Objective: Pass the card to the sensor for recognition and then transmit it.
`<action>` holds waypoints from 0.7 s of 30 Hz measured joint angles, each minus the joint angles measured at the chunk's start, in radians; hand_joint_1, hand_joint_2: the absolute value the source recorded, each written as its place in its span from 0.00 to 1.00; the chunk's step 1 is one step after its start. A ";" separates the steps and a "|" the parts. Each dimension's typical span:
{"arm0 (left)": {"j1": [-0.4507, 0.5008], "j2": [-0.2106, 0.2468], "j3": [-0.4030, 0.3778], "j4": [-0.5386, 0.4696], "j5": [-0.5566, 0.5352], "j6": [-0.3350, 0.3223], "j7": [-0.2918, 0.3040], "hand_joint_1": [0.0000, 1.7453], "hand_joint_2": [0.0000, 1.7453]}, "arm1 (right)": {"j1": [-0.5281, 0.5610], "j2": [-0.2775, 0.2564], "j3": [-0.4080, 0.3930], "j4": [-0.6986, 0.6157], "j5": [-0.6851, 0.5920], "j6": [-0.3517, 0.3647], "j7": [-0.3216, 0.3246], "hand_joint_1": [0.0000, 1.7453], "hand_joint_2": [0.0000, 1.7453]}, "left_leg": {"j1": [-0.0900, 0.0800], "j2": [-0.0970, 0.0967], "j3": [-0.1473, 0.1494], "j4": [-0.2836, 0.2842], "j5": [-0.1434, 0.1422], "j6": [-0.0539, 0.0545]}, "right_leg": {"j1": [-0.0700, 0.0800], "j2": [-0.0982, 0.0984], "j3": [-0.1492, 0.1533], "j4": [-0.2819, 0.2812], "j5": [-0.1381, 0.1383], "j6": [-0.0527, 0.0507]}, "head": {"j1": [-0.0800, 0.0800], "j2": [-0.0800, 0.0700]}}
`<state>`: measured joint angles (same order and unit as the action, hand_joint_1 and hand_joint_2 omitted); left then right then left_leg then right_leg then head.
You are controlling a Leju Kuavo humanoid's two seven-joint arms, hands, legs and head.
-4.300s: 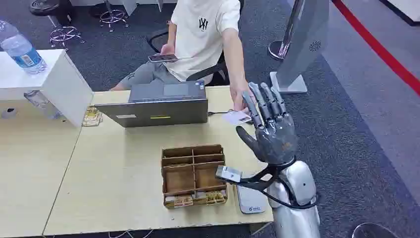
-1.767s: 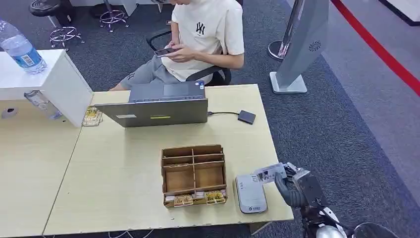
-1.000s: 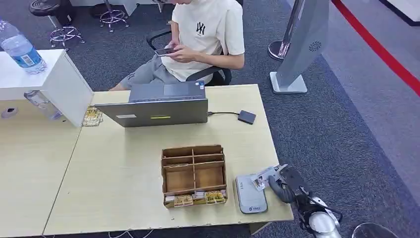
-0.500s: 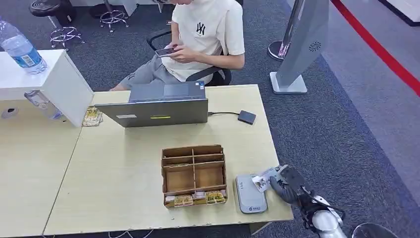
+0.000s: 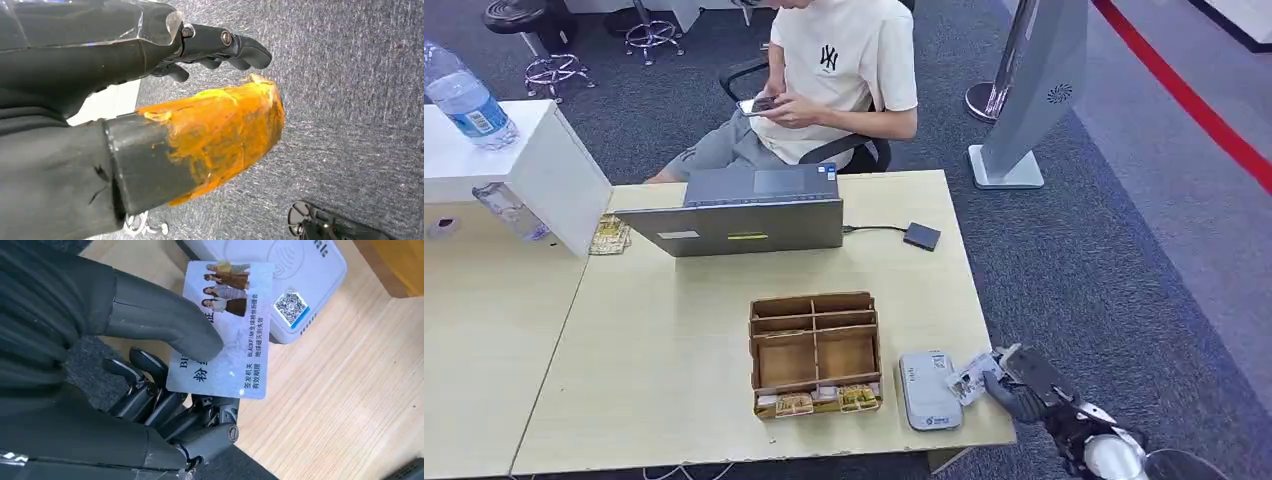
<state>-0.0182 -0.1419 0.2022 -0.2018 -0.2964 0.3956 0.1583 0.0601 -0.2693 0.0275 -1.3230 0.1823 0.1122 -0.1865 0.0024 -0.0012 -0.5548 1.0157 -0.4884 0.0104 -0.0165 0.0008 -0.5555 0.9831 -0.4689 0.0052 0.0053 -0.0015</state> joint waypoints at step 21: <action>0.000 -0.010 0.005 0.000 -0.010 -0.002 0.011 0.00 0.00 | 0.012 -0.023 0.122 -0.152 0.037 0.026 0.013 1.00 1.00 | 0.000 0.000 0.000 0.000 0.000 0.000 | 0.000 0.000 0.000 0.000 0.000 0.000 | 0.000 0.000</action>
<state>-0.0178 -0.1522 0.2068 -0.2018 -0.3067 0.3941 0.1694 0.0717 -0.2926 0.1496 -1.4748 0.2198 0.1381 -0.1736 0.0025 -0.0013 -0.5550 1.0156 -0.4884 0.0103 -0.0165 0.0007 -0.5556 0.9833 -0.4689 0.0052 0.0057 -0.0015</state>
